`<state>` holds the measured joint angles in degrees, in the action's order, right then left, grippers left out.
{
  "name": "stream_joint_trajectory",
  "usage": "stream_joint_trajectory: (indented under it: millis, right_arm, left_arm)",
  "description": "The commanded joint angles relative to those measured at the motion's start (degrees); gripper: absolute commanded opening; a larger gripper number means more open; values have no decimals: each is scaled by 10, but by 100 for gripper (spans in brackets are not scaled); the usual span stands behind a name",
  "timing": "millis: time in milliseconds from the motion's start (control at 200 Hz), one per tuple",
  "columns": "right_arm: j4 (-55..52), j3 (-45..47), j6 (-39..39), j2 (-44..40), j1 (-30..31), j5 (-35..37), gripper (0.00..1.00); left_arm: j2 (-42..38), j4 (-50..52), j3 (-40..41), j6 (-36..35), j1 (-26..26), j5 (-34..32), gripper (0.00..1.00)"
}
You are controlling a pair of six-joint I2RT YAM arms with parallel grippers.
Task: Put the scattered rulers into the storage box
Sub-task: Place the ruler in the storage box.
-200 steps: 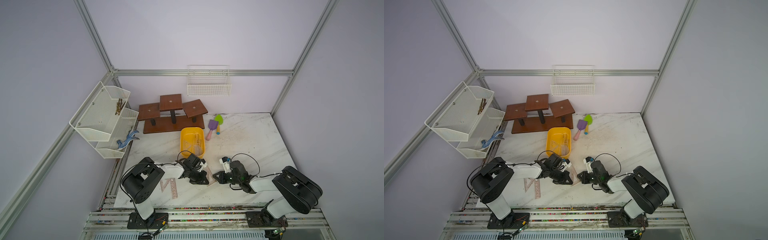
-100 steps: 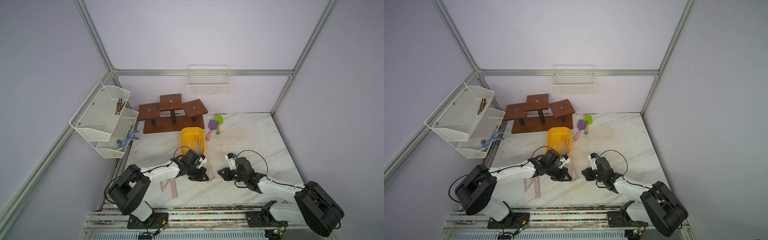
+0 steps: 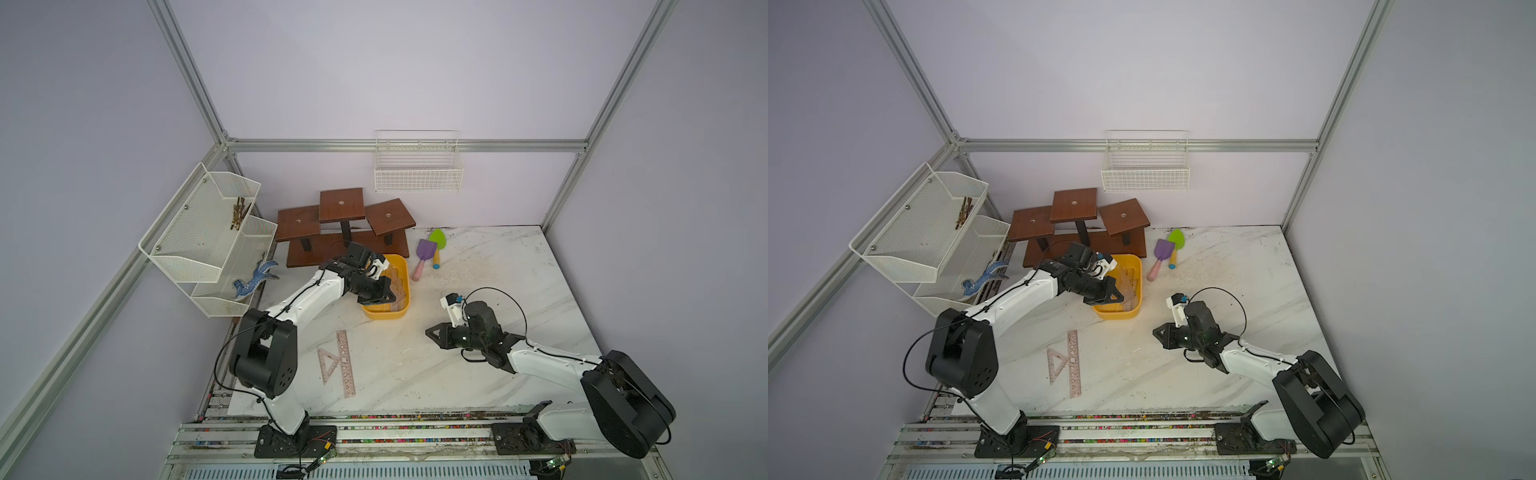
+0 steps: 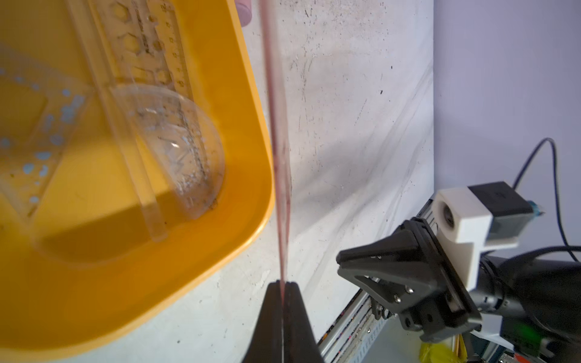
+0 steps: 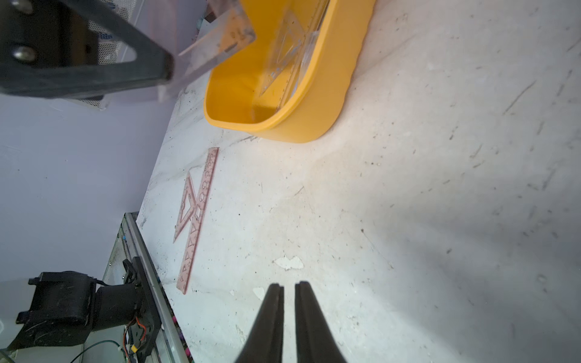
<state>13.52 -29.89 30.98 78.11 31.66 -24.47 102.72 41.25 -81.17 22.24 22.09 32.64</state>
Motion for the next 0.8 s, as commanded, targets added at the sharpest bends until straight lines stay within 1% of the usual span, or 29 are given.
stream_joint_trajectory:
  millis: [0,50,160,225,380,395,440,540,550,625,725,760,795]
  right_arm:
    - [24,-21,-3,15,-11,-12,16]
    - [30,-24,-3,24,-16,-18,16]
    - [37,-37,-6,49,-28,-33,15]
    - [42,-46,-7,66,-34,-48,15]
    - [68,-47,2,91,-42,-74,15]
    - [69,-47,2,93,-43,-76,15]
    - [73,-47,3,96,-44,-78,15]
    - [79,-47,5,98,-46,-85,15]
    - [79,-47,5,98,-46,-86,15]
    - [80,-49,5,98,-46,-91,16]
    - [81,-50,5,98,-48,-99,19]
    - [79,-52,4,98,-48,-101,20]
    - [76,-54,4,98,-49,-104,20]
  left_arm:
    - [63,75,-58,-60,-10,5,0]
    - [89,77,-77,-67,-13,11,0]
    - [152,114,-147,-85,-13,18,0]
    - [180,130,-173,-91,-13,15,0]
    - [227,155,-205,-97,-13,3,0]
    - [232,157,-208,-110,-13,4,0]
    - [244,164,-218,-114,-13,6,0]
    - [255,167,-229,-115,-14,4,0]
    - [255,168,-229,-115,-14,4,1]
    - [251,168,-231,-115,-14,-3,21]
    - [231,171,-233,-114,-14,-16,45]
    - [218,170,-233,-112,-14,-23,51]
    - [203,170,-234,-108,-14,-29,54]
